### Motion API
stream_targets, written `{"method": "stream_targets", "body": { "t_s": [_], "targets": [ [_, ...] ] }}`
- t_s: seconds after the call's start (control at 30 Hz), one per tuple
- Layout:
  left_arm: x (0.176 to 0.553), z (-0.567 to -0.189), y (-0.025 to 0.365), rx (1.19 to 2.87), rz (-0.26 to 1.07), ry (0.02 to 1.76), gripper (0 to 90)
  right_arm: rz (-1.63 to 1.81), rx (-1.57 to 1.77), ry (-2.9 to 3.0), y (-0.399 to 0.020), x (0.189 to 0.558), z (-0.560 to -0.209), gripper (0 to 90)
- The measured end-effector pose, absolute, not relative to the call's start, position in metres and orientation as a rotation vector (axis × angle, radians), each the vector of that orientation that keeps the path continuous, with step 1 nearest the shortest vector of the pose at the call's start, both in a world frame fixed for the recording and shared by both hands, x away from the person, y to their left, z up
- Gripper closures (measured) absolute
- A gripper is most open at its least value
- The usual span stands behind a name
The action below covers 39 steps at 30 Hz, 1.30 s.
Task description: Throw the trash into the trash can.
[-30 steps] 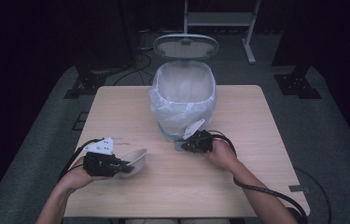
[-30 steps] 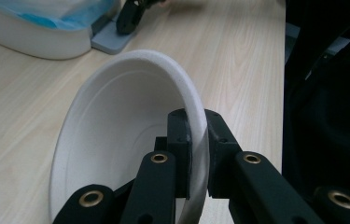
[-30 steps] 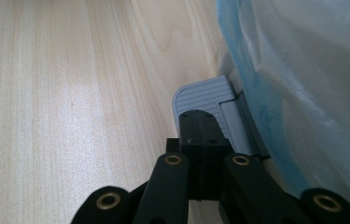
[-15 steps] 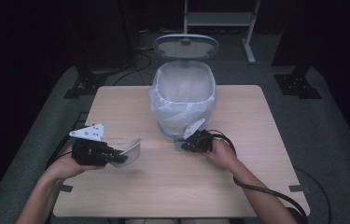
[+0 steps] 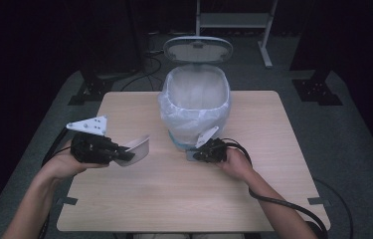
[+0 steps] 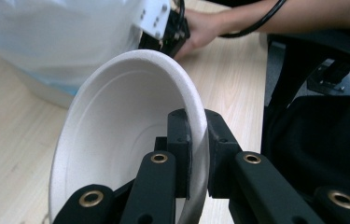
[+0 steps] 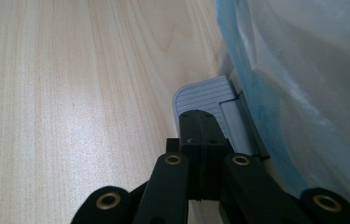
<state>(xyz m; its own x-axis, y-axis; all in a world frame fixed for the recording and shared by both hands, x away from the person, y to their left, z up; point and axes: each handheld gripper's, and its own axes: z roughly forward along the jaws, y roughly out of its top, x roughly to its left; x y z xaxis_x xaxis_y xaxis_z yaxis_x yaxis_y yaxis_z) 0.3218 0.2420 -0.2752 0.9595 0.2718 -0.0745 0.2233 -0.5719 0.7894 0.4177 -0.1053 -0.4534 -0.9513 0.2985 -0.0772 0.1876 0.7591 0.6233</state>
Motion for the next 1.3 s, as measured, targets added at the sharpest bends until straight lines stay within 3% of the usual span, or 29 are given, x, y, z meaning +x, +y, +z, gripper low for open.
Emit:
{"method": "stream_targets", "body": {
  "t_s": [1.3],
  "targets": [
    [0.347, -0.193, 0.227, 2.206, 0.146, 0.331, 83.0, 0.966, 0.391, 2.787, -0.106, 0.419, -0.453, 90.0]
  ]
}}
